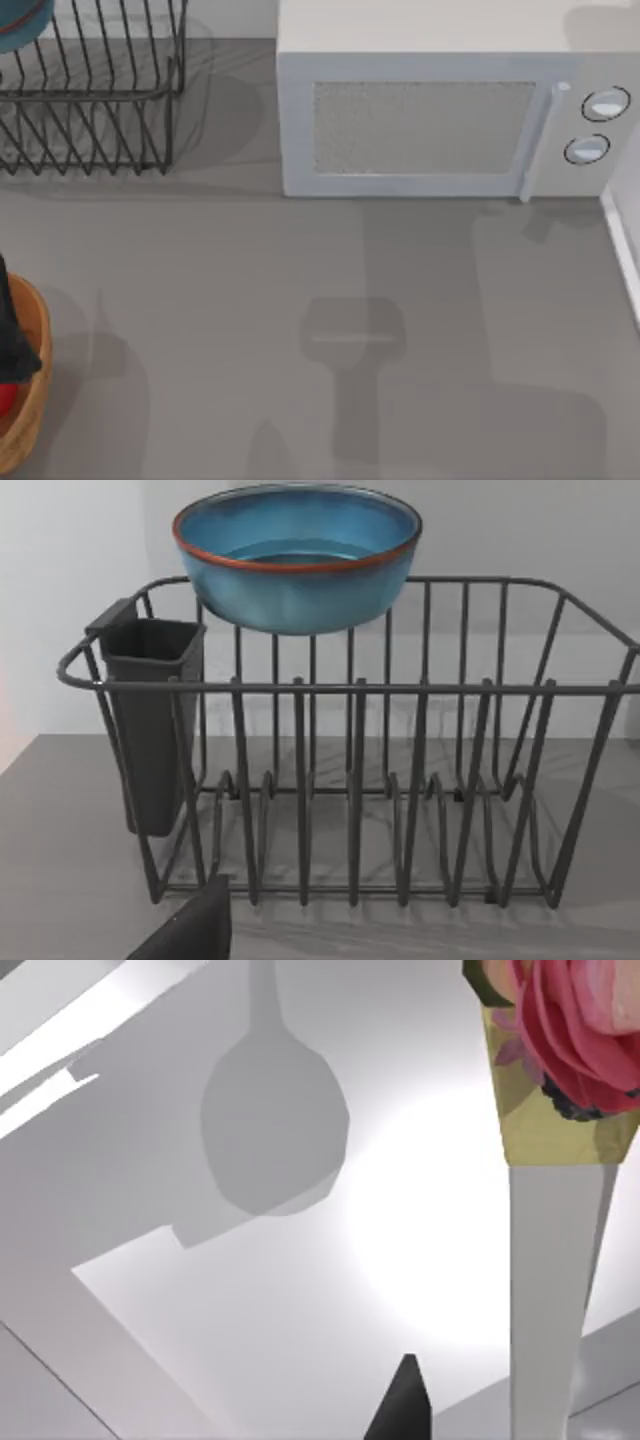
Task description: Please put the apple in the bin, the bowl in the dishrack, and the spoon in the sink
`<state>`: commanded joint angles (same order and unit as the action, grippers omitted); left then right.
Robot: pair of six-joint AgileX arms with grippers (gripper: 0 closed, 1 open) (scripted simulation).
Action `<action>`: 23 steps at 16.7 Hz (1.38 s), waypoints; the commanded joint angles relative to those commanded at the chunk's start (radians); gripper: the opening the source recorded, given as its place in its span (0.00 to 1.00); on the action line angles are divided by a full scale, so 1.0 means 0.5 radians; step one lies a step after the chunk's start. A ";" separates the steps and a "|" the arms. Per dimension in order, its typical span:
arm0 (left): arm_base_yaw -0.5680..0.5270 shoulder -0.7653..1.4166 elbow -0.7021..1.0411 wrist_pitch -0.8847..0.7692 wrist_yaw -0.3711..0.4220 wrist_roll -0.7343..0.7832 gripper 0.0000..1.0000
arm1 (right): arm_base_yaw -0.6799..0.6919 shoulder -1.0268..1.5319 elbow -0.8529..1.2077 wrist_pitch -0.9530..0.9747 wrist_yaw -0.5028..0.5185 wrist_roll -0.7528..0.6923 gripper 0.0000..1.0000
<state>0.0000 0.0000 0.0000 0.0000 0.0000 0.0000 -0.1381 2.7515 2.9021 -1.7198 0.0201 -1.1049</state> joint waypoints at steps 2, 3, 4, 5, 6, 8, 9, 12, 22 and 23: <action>0.000 0.000 0.000 0.000 0.000 0.000 1.00 | 0.000 0.000 0.000 0.000 0.000 0.000 0.00; 0.000 0.000 0.000 0.000 0.000 0.000 1.00 | 0.000 0.000 0.000 0.000 0.000 0.000 0.00; 0.000 0.000 0.000 0.000 0.000 0.000 1.00 | -0.037 -0.020 -0.021 -0.005 0.001 0.001 0.00; 0.000 0.000 0.000 0.000 0.000 0.000 1.00 | -0.037 -0.022 -0.027 0.000 0.001 0.001 0.00; 0.000 0.000 0.000 0.000 0.000 0.000 1.00 | -0.035 -0.034 -0.054 0.024 0.001 0.000 0.00; 0.000 0.000 0.000 0.000 0.000 0.000 1.00 | -0.027 -0.076 -0.170 0.117 0.001 -0.002 0.00; 0.000 0.000 0.000 0.000 0.000 0.000 1.00 | -0.021 -0.102 -0.261 0.179 0.001 -0.004 0.00; 0.000 0.000 0.000 0.000 0.000 0.000 1.00 | -0.010 -0.185 -0.610 0.389 -0.003 -0.004 0.00; 0.000 0.000 0.000 0.000 0.000 0.000 1.00 | -0.003 -0.270 -0.888 0.612 -0.004 -0.005 0.15; 0.000 0.000 0.000 0.000 0.000 0.000 1.00 | -0.003 -0.270 -0.888 0.612 -0.004 -0.005 0.23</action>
<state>0.0000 0.0000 0.0000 0.0000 0.0000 0.0000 -0.1396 2.6164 2.4580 -1.4140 0.0183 -1.1072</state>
